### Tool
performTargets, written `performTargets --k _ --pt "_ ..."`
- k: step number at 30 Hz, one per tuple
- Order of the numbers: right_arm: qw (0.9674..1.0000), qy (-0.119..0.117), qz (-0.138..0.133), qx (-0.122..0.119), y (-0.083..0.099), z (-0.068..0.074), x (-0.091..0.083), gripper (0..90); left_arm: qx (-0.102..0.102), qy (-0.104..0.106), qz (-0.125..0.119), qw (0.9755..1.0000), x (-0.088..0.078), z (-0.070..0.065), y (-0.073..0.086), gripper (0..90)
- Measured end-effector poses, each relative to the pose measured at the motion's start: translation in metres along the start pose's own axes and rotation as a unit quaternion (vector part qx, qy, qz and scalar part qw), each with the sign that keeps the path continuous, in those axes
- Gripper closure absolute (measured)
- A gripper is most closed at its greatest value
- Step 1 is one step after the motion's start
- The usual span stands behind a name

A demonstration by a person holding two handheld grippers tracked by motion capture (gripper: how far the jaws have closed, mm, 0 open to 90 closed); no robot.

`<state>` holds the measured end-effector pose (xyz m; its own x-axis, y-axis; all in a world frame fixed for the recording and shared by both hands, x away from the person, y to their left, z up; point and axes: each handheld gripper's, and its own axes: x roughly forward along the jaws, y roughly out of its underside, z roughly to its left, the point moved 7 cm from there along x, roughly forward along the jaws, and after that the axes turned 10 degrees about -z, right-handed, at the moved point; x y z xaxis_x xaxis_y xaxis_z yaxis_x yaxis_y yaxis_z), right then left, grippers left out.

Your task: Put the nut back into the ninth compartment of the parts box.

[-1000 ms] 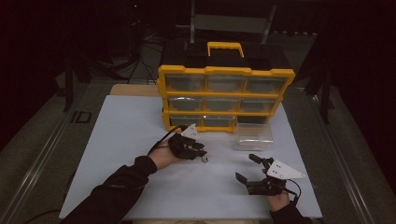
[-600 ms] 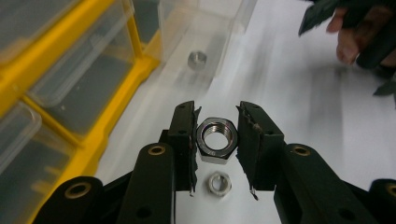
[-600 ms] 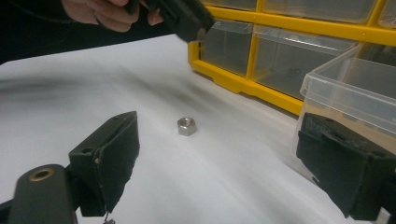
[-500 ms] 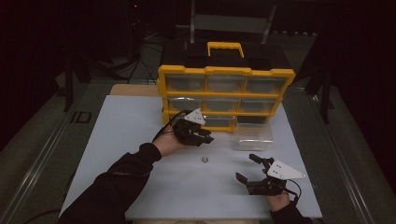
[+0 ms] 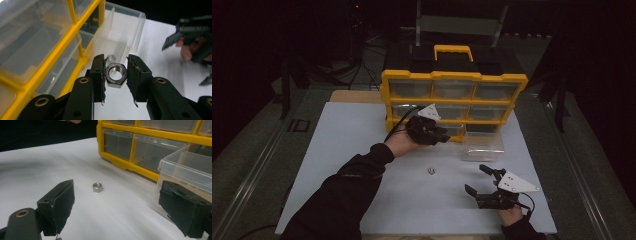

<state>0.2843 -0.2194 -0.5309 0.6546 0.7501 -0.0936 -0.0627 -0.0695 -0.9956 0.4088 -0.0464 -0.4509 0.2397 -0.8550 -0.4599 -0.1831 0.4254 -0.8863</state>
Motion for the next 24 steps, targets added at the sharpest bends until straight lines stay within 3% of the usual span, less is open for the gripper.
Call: performTargets --k 16,24 --pt "1.0000 -0.008 0.005 0.001 0.002 0.002 0.001 13.4 -0.004 0.005 -0.030 0.9995 0.039 -0.007 -0.038 67.0" --pt "0.9999 -0.010 0.003 0.004 0.001 0.002 0.001 13.4 -0.002 0.003 -0.026 0.9997 0.070 -0.016 -0.046 67.0"
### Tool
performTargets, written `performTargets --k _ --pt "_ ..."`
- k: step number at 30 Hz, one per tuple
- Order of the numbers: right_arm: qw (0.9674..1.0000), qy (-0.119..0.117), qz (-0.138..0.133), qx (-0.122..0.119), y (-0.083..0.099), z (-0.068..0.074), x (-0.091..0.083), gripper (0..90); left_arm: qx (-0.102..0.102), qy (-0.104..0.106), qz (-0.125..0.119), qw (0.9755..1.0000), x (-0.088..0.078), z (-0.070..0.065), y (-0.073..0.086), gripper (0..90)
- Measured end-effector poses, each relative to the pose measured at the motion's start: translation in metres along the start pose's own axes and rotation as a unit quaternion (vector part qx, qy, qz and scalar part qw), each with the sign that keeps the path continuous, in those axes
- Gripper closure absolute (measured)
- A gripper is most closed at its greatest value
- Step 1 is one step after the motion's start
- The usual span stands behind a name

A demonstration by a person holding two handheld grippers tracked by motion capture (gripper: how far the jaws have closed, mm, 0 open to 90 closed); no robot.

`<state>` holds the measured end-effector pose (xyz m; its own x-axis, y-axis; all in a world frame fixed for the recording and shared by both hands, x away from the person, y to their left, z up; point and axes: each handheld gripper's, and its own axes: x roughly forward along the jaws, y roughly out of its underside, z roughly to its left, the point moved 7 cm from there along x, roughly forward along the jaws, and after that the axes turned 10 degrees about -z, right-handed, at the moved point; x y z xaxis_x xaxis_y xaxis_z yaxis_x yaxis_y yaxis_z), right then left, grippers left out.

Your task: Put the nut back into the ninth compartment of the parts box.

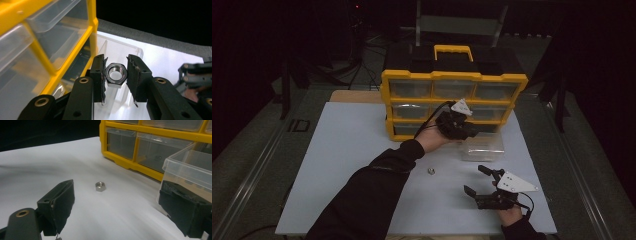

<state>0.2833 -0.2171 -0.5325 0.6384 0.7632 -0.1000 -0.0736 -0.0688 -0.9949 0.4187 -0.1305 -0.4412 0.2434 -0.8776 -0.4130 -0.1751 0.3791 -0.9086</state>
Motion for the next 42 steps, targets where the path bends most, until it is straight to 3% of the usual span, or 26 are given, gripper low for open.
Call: performTargets --k 14,28,34,42 --pt "1.0000 -0.004 -0.002 0.001 -0.001 0.001 0.000 13.4 -0.013 -0.012 0.001 0.9998 0.039 -0.005 0.007 67.0" --pt "1.0000 -0.001 -0.004 -0.001 -0.001 0.000 -0.001 13.3 -0.029 -0.016 0.038 0.9987 0.059 -0.001 0.024 66.9" --pt "1.0000 -0.007 -0.001 0.000 -0.001 0.002 0.000 13.3 -0.037 -0.015 0.064 0.9972 0.067 0.000 0.033 66.7" --pt "1.0000 -0.008 0.001 0.000 0.000 0.002 0.001 13.3 -0.042 -0.009 0.071 0.9965 0.073 0.000 0.038 66.7"
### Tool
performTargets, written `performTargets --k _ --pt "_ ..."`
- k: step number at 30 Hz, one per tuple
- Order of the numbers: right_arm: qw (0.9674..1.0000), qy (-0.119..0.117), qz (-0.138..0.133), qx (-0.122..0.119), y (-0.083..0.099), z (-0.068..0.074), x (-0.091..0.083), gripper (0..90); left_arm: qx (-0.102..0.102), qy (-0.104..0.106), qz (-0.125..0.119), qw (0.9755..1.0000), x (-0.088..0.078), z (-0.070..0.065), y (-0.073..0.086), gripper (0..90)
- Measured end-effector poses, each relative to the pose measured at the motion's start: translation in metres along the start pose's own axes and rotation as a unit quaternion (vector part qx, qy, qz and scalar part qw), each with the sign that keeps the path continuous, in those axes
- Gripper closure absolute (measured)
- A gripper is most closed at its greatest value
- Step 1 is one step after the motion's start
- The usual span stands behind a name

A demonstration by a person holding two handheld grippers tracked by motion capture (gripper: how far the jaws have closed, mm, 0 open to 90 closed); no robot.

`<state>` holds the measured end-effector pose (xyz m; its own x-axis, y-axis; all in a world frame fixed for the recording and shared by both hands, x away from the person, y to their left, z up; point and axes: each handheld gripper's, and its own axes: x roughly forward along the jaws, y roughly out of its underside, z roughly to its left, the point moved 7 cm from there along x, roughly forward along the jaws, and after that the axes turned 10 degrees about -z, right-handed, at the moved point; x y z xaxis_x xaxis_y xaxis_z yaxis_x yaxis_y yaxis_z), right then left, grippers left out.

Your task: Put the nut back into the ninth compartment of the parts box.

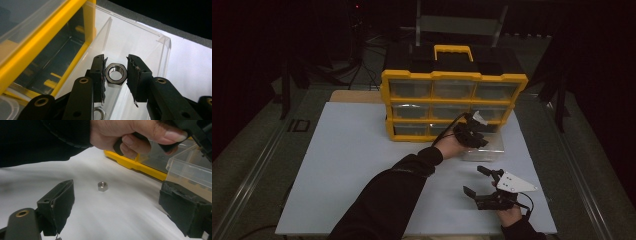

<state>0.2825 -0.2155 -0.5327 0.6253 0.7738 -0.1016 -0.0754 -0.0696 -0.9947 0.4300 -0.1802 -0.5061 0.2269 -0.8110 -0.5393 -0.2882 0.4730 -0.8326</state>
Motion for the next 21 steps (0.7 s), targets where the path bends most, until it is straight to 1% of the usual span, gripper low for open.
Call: performTargets --k 2,3,4,5,7,8,9,10,12,14,15,16,19,20,21 --pt "1.0000 0.001 0.001 0.001 0.000 0.000 0.000 13.3 0.000 -0.001 0.004 1.0000 0.002 0.000 0.002 66.6" --pt "1.0000 0.001 0.001 0.001 0.000 0.000 0.000 13.3 -0.004 0.002 0.003 1.0000 0.003 0.000 0.002 66.6" --pt "1.0000 0.000 0.002 0.001 0.000 0.000 0.000 13.3 -0.005 0.003 0.003 1.0000 0.004 0.000 0.003 66.6" --pt "1.0000 0.001 0.002 0.001 0.000 0.000 0.000 13.3 -0.006 0.003 0.008 0.9999 0.004 0.001 0.004 66.6" --pt "1.0000 0.001 0.003 0.002 0.001 0.000 0.000 13.3 -0.015 0.010 0.005 0.9998 0.005 0.001 0.004 65.5" --pt "1.0000 0.001 0.003 0.002 0.001 0.000 0.000 13.3 -0.020 0.011 0.005 0.9997 0.005 0.001 0.004 63.3" --pt "1.0000 0.001 0.003 0.002 0.001 0.000 0.000 13.3 -0.026 0.018 0.004 0.9995 0.005 0.000 0.003 56.7" --pt "1.0000 0.001 0.003 0.002 0.001 0.000 0.000 13.3 -0.021 0.016 0.004 0.9996 0.004 0.000 0.003 53.4" --pt "1.0000 0.001 0.003 0.004 0.001 -0.001 0.000 13.3 -0.022 0.019 -0.002 0.9996 0.001 0.000 0.000 51.7" --pt "1.0000 0.001 0.003 0.004 0.001 -0.001 0.000 13.3 -0.025 0.014 -0.008 0.9996 -0.003 0.001 -0.003 46.6" --pt "1.0000 0.000 0.003 0.003 0.001 0.000 0.000 13.3 -0.025 0.016 -0.012 0.9995 -0.005 0.001 -0.004 46.1" --pt "1.0000 0.000 0.003 0.003 0.001 0.000 0.000 13.3 -0.025 0.013 -0.013 0.9995 -0.008 0.001 -0.006 43.2" --pt "1.0000 0.001 0.003 0.003 0.001 0.000 0.000 13.3 -0.024 0.014 -0.020 0.9994 -0.017 0.001 -0.009 35.0" --pt "1.0000 0.001 0.004 0.004 0.001 0.000 0.000 13.3 -0.024 0.018 -0.023 0.9993 -0.020 0.000 -0.010 31.7" --pt "1.0000 0.001 0.004 0.004 0.001 -0.001 0.000 13.3 -0.024 0.019 -0.026 0.9992 -0.023 0.000 -0.011 28.9"
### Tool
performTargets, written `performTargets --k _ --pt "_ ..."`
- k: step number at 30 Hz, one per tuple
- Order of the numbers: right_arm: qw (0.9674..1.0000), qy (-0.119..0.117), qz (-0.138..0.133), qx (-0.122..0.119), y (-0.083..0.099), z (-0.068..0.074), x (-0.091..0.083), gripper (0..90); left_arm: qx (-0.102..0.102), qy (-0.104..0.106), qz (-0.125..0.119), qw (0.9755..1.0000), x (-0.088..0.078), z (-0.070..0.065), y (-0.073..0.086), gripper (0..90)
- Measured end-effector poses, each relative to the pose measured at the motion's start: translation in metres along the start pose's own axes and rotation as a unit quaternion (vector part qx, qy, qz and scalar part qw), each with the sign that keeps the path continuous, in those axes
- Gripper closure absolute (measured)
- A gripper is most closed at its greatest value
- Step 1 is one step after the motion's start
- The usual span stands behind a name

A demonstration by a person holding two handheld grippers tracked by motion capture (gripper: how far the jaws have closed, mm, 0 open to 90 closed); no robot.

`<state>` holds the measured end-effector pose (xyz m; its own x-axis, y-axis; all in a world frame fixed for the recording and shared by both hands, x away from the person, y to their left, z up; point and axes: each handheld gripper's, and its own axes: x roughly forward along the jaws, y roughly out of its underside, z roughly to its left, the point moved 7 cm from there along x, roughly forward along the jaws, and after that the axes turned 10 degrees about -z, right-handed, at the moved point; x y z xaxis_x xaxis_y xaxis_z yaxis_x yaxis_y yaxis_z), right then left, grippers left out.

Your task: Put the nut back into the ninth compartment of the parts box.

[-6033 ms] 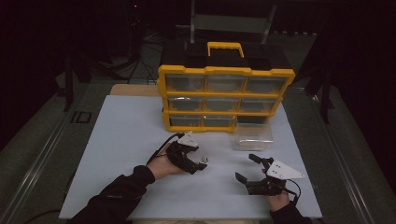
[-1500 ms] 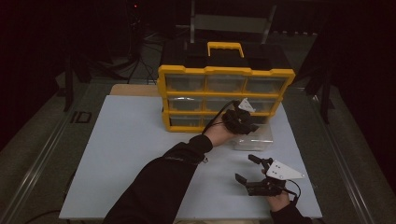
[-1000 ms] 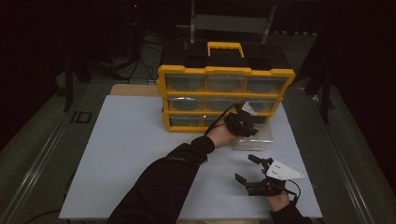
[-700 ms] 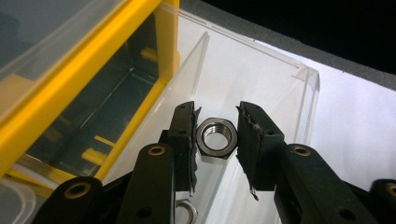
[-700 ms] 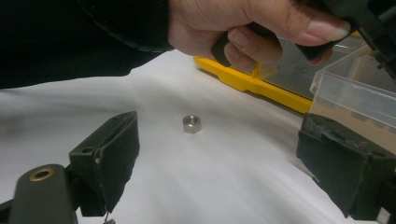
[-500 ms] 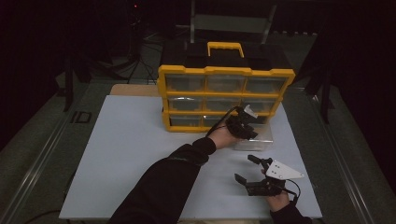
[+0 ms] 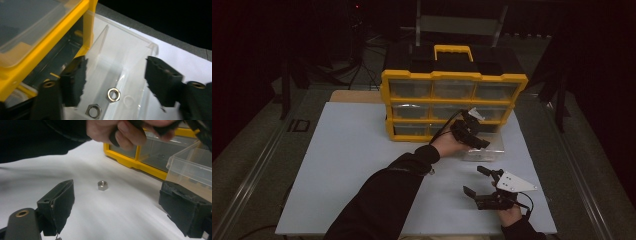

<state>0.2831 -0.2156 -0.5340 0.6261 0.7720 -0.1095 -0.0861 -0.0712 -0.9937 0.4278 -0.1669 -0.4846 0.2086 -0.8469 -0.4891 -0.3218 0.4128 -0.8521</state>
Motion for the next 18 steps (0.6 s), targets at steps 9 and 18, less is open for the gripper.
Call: performTargets --k 9,18 --pt "1.0000 0.001 0.001 -0.002 0.000 0.000 0.000 13.3 0.015 -0.002 -0.012 0.9998 -0.027 -0.006 -0.002 13.8" --pt "1.0000 0.002 0.002 -0.003 0.000 0.000 0.000 13.3 0.013 0.001 -0.018 0.9998 -0.056 -0.006 0.007 7.4"
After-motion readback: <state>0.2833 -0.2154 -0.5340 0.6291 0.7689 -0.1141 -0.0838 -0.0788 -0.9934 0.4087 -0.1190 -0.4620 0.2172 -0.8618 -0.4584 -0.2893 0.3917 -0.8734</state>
